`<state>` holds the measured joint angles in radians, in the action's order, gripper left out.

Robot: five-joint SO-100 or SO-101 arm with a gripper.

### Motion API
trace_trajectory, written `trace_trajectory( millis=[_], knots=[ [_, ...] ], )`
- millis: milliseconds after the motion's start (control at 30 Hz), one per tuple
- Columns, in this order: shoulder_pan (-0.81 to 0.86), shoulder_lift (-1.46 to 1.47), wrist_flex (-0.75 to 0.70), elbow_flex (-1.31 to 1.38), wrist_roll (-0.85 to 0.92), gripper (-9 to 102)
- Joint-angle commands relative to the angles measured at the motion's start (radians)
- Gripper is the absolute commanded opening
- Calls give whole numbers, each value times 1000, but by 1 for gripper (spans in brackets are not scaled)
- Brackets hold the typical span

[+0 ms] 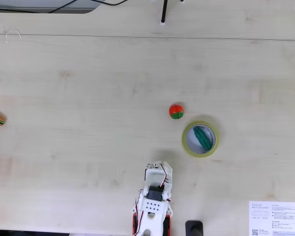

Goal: Grasp a cucumber and put it in the hole.

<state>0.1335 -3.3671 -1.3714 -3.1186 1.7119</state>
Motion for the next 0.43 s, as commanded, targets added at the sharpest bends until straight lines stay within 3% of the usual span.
trace_trajectory(
  millis=[0,400],
  knots=[
    [-8,-3,-17,9,11,0],
    [-8,-3,-17,9,11,0]
  ],
)
